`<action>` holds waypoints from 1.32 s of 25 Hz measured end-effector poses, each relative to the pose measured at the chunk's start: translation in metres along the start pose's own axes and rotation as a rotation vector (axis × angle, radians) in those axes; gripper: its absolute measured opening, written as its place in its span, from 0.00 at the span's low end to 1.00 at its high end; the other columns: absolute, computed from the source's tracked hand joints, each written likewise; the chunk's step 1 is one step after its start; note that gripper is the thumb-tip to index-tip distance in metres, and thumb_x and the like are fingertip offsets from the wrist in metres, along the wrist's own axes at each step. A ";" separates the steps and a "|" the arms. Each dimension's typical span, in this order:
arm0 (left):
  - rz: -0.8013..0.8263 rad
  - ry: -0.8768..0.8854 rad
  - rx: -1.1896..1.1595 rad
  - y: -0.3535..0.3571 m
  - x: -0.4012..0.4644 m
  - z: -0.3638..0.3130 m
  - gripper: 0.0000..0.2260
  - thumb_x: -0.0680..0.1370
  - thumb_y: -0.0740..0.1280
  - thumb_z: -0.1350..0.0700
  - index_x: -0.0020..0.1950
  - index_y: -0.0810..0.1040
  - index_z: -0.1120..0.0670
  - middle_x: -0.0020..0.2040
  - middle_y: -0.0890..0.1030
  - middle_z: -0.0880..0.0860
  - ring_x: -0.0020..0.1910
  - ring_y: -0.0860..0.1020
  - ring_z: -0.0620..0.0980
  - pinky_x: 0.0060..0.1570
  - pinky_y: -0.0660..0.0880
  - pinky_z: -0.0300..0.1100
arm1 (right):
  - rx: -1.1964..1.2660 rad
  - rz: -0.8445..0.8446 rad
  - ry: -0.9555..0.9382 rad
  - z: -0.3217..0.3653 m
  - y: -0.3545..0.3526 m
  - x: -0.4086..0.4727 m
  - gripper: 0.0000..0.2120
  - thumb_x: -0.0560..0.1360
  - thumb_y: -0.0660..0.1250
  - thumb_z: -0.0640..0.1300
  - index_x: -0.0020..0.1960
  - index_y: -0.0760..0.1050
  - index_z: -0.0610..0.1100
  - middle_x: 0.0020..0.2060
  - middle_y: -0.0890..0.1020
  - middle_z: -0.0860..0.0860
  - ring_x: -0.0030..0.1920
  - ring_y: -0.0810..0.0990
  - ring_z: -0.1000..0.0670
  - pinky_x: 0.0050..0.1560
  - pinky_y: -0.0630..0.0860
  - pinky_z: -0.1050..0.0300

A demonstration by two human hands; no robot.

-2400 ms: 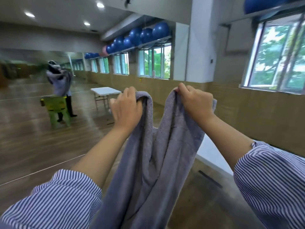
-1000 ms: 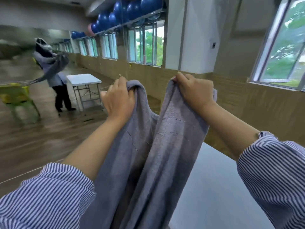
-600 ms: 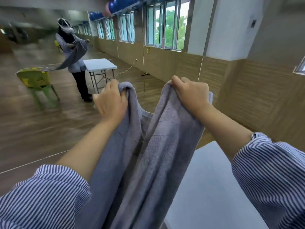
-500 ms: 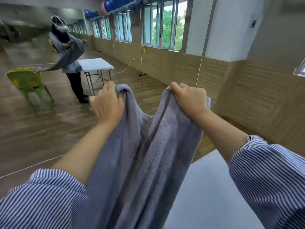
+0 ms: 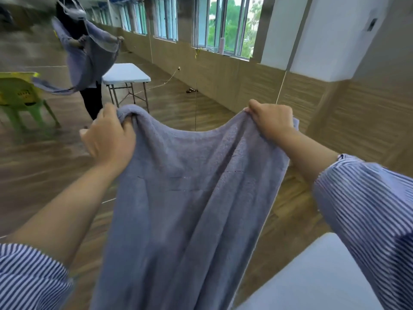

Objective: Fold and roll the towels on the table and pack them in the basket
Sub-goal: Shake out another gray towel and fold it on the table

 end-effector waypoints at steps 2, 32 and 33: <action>0.005 -0.016 0.006 0.012 0.008 0.010 0.09 0.80 0.59 0.54 0.52 0.71 0.59 0.52 0.78 0.64 0.50 0.75 0.67 0.50 0.64 0.55 | 0.321 0.261 0.109 -0.005 0.001 0.019 0.17 0.79 0.56 0.57 0.58 0.71 0.46 0.55 0.79 0.45 0.55 0.76 0.41 0.49 0.70 0.50; 0.697 0.019 -0.237 0.006 -0.297 -0.076 0.11 0.64 0.57 0.47 0.32 0.66 0.54 0.26 0.68 0.52 0.29 0.67 0.54 0.30 0.64 0.45 | -0.049 0.603 0.159 -0.290 -0.021 -0.256 0.16 0.71 0.60 0.54 0.32 0.73 0.44 0.27 0.73 0.50 0.40 0.71 0.44 0.37 0.63 0.55; 0.703 0.033 -0.248 -0.010 -0.316 -0.087 0.10 0.64 0.58 0.48 0.30 0.65 0.54 0.25 0.66 0.51 0.28 0.64 0.53 0.29 0.63 0.45 | -0.082 0.614 0.159 -0.304 -0.026 -0.281 0.17 0.72 0.60 0.55 0.31 0.72 0.44 0.29 0.75 0.48 0.41 0.71 0.43 0.40 0.64 0.55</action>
Point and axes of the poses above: each hand's wrist, its own x-axis towards the middle knuckle, its own y-axis out of the palm, z = x × y, the point moved 1 cm from there along x, towards the middle knuckle
